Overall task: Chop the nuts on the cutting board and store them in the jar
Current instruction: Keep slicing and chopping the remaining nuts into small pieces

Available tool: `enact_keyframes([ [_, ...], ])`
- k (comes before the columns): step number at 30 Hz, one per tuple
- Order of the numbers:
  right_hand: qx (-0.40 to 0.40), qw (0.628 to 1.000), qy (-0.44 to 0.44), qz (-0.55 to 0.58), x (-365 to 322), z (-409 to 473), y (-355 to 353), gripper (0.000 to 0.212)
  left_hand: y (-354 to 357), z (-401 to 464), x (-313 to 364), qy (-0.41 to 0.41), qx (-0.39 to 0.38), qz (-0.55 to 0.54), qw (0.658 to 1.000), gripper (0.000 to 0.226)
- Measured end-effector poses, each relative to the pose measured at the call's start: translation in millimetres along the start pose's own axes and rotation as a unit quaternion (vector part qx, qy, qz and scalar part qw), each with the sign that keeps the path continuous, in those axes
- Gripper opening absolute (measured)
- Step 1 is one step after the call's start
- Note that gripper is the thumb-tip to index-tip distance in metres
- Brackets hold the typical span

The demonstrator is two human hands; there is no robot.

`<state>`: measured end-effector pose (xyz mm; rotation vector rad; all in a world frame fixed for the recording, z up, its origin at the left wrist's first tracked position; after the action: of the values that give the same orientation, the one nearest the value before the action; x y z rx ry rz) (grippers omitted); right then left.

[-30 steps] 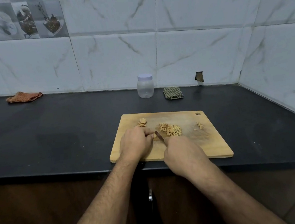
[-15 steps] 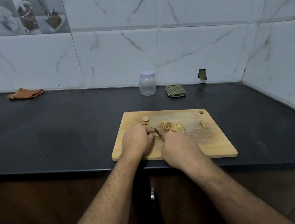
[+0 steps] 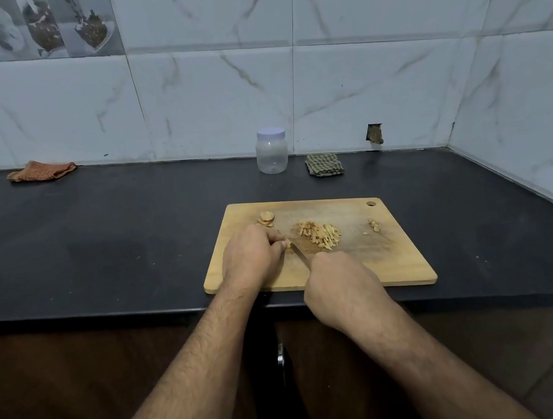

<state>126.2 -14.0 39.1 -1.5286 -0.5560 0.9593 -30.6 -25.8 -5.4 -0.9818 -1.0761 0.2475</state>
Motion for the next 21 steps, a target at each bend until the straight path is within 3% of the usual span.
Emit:
enact_keyframes([
  [13,0.041,0.999,-0.017,0.001,2,8,3,0.031,-1,3,-3,0.007,-0.024,-0.016,1.0,0.019],
  [21,0.01,1.0,-0.012,-0.026,-6,23,0,0.029,0,4,-3,0.008,-0.016,-0.014,1.0,0.016],
])
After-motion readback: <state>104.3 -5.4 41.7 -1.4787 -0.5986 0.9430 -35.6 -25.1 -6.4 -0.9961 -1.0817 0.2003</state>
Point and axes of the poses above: each hand's wrist, its own z-axis towards the middle knuckle, its own y-axis out of the palm, x = y × z, the point moved 1 cm from there along z, towards the middle knuckle, and after that the axes turned 11 degrees about -y, right-handed, at the moved point
